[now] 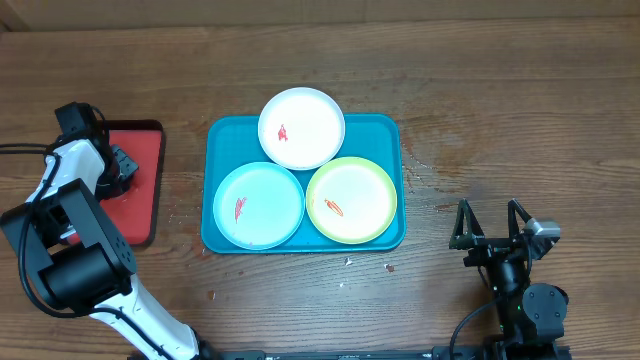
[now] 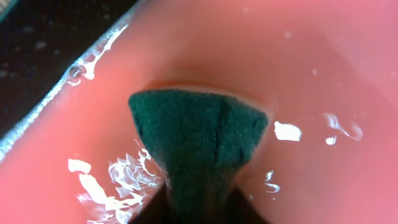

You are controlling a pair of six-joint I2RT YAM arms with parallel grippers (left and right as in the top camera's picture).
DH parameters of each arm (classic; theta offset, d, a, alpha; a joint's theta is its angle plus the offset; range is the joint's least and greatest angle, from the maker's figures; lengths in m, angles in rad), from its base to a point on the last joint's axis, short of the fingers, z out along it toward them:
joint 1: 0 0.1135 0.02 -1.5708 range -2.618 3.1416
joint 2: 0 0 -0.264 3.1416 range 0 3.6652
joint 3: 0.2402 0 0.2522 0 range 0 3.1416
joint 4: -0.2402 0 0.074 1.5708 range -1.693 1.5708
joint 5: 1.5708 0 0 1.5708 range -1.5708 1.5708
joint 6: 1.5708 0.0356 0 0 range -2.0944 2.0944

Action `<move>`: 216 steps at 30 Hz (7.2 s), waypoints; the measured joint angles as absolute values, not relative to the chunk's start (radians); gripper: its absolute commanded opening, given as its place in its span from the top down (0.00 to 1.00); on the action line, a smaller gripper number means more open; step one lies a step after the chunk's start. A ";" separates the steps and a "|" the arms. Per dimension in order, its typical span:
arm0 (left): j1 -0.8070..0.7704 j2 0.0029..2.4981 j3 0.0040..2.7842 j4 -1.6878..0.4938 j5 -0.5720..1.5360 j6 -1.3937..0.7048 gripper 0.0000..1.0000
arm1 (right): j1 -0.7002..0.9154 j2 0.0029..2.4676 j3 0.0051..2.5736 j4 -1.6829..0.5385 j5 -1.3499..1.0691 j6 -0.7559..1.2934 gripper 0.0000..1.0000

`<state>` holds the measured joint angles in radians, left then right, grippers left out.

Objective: Clean dirty plates on tray and stack at the side

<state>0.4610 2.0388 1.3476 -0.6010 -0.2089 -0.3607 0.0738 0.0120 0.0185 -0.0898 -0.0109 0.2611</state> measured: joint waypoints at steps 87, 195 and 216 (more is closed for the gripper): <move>0.238 1.943 1.486 -0.774 -0.864 -0.551 0.96 | 0.074 0.012 0.019 -0.090 -0.010 0.261 0.00; 0.307 1.684 1.515 -0.898 0.231 -0.234 0.96 | 0.682 1.830 1.372 -0.509 -0.214 0.388 0.51; 0.307 1.684 1.515 -0.929 0.283 -0.202 0.96 | 0.682 2.032 1.711 -0.864 -0.171 0.342 0.29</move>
